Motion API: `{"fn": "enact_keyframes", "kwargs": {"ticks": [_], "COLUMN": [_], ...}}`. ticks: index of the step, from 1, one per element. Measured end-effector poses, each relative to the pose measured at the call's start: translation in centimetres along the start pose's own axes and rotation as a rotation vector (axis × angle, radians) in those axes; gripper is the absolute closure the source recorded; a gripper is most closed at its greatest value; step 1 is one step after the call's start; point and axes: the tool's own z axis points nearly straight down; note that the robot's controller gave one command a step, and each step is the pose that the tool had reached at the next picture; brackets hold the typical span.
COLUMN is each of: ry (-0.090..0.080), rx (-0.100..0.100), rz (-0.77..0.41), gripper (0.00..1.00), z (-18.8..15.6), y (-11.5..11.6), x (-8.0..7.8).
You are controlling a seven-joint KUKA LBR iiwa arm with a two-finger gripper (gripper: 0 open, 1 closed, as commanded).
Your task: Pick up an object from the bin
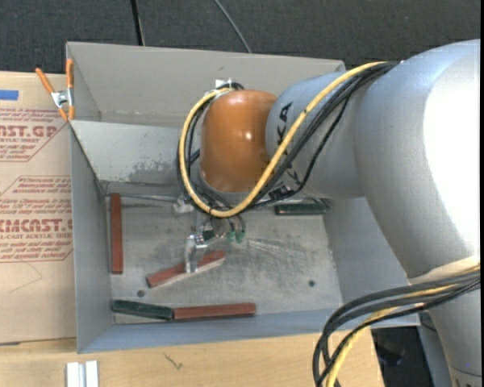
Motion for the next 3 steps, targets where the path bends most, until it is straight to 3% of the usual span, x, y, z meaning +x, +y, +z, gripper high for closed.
{"fn": "enact_keyframes", "kwargs": {"ticks": [1, 2, 3], "ry": [0.01, 0.009, 0.006], "rx": [0.0, 0.0, 0.0], "rz": [-0.101, -0.035, -0.127], "gripper": [0.0, 0.0, 0.0], "z": [2.1, -1.6, 3.2], "y": [0.1, 0.5, 0.8], "x": [1.1, 2.6, 2.4]}}
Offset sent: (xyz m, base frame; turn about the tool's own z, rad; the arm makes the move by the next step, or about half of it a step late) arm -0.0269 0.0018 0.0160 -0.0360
